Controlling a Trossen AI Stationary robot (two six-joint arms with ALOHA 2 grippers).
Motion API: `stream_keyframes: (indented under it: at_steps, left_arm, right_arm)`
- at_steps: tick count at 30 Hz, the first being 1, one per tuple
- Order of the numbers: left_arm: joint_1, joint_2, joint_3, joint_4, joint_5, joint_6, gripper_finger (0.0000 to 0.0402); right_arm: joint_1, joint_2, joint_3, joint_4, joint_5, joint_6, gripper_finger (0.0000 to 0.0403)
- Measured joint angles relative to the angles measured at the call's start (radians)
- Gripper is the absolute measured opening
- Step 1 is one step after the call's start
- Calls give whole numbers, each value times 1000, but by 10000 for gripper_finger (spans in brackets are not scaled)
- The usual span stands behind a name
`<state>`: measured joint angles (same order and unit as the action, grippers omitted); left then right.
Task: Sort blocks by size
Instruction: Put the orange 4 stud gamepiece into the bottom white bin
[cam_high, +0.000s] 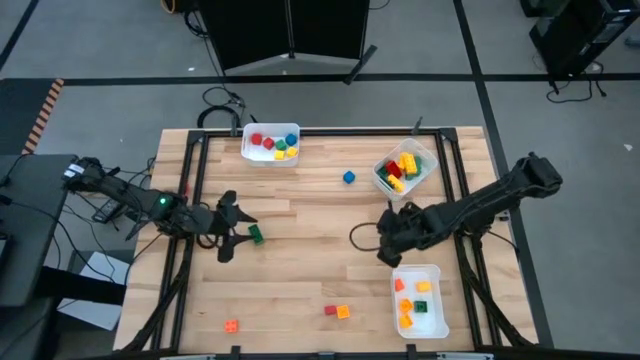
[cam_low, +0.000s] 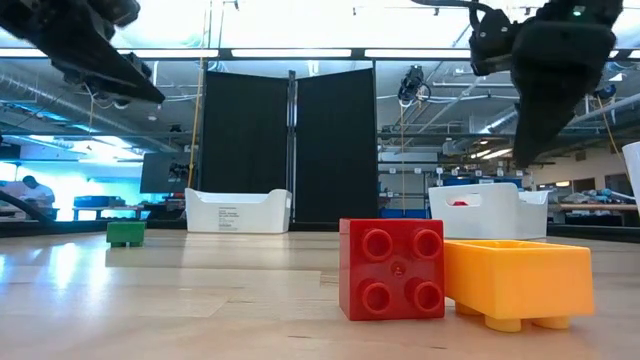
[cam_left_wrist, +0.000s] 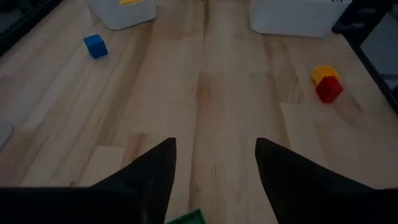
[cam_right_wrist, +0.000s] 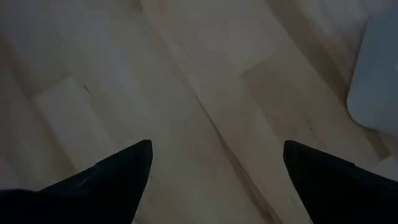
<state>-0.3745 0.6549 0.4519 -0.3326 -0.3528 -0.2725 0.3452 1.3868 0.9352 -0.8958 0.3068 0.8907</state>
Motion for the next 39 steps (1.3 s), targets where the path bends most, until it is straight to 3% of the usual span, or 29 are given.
stream_keyframes:
  at_steps: [4,8,15,23,27,33,39]
  left_arm:
    - [-58,108,127,-140,-80,-47,201]
    - [-105,266,263,-291,-92,-143,176]
    - [-209,538,482,-474,-67,-340,161]
    - [-362,742,654,-635,-6,-596,161]
    - [-405,793,667,-588,50,-700,161]
    - [-432,832,667,-454,146,-704,161]
    - [-433,848,665,-350,152,-704,161]
  right_arm:
    - [31,35,0,1,34,-22,373]
    - [53,31,0,-1,100,-37,373]
    - [91,-23,0,1,145,-113,373]
    - [125,-67,0,-7,165,-186,373]
    - [130,-67,0,-6,166,-221,373]
    - [131,-67,0,-2,166,-239,373]
    - [131,-67,0,6,166,-237,373]
